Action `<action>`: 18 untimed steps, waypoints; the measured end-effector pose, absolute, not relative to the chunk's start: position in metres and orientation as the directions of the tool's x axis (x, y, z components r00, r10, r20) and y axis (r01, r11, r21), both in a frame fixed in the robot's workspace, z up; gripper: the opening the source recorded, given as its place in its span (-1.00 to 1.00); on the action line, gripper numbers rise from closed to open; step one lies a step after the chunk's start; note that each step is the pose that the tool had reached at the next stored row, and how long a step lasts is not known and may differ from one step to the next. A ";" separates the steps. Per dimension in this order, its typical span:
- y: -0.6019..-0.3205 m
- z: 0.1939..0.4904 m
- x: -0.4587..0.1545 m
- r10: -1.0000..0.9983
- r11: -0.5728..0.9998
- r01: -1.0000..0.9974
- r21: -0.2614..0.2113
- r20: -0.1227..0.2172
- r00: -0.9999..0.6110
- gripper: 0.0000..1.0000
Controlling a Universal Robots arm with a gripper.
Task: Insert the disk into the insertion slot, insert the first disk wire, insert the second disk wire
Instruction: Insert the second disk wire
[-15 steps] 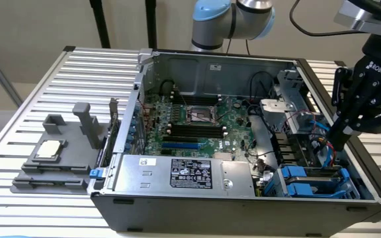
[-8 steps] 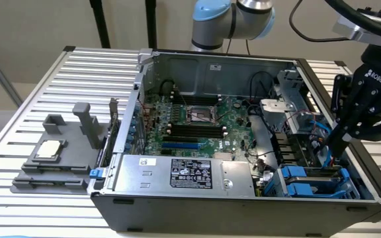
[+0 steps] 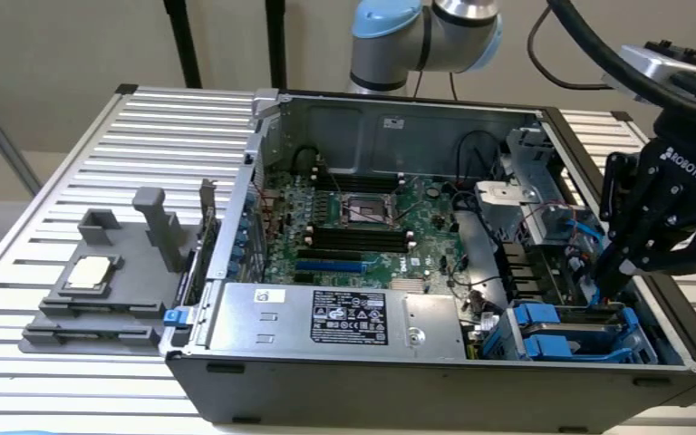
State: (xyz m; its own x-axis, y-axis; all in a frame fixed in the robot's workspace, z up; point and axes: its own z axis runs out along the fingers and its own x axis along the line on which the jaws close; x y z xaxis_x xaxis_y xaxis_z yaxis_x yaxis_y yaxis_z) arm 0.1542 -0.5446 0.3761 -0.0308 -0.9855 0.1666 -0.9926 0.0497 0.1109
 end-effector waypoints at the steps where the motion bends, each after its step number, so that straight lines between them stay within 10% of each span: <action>1: -0.545 0.375 0.154 -0.986 0.049 -0.993 0.110 0.164 -0.030 -0.63; 18: -0.548 0.378 0.148 -0.990 0.037 -0.995 0.098 0.137 -0.024 -0.47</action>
